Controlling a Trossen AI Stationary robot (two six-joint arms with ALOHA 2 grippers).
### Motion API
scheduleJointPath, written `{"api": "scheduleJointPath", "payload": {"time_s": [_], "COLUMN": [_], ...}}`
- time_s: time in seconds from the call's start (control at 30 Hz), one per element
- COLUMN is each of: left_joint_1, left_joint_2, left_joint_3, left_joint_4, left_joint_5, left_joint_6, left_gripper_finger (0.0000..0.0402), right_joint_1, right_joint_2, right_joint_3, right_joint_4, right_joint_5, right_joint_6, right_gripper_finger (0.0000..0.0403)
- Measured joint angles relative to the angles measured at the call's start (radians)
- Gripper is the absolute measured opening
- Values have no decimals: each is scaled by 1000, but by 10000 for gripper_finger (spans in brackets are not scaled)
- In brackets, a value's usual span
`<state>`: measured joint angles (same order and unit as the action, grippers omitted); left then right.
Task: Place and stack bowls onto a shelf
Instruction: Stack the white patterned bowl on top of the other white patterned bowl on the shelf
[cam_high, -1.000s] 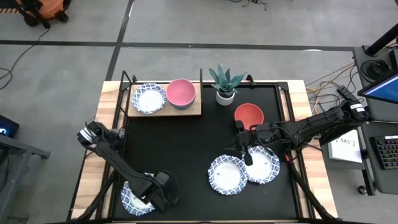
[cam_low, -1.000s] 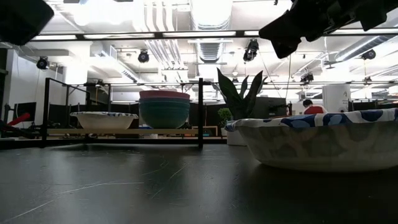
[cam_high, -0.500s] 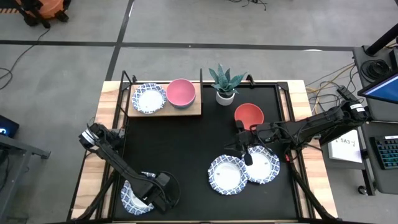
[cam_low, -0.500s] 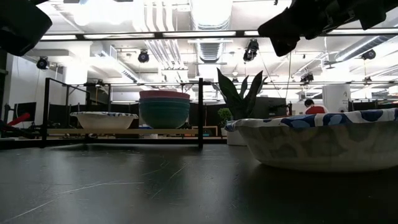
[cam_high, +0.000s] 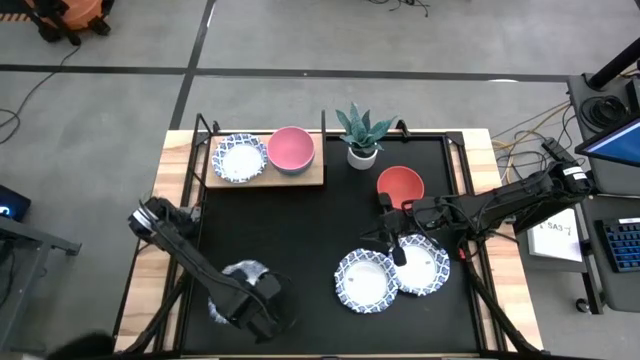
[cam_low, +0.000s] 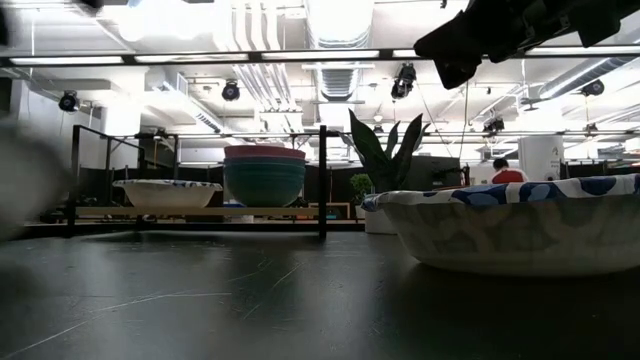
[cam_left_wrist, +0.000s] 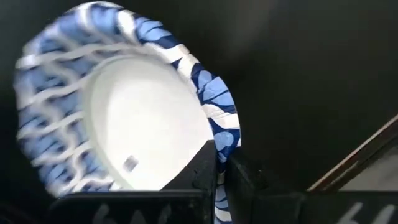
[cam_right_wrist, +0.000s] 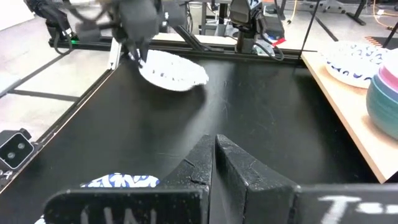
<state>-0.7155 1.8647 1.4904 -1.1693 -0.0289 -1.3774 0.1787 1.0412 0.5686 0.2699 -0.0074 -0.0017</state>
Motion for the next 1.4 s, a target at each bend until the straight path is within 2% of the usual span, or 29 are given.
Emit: {"api": "scheduleJointPath", "payload": {"time_s": [0.37, 0.43, 0.57, 0.73, 1.13, 1.4], "left_joint_1": [113, 148, 261, 414, 789, 906], "left_joint_2": [-1, -19, -67, -135, -322, -459], "left_joint_3": [277, 283, 258, 184, -59, -218], "left_joint_4": [-396, -395, -402, -402, -358, -158], "left_joint_5": [-420, -496, -577, -631, -643, -642], "left_joint_6": [471, 545, 626, 730, 891, 1034], "left_gripper_finger": [1, 1, 1, 1, 1, 1], "right_joint_1": [0, 0, 0, 0, 0, 0], "right_joint_2": [0, 0, 0, 0, 0, 0], "right_joint_3": [0, 0, 0, 0, 0, 0], "right_joint_4": [0, 0, -3, -3, -3, -3], "right_joint_5": [0, 0, 0, 0, 0, 0], "right_joint_6": [-2, -2, 1, 1, -12, -10], "right_gripper_finger": [9, 9, 9, 9, 9, 9]}}
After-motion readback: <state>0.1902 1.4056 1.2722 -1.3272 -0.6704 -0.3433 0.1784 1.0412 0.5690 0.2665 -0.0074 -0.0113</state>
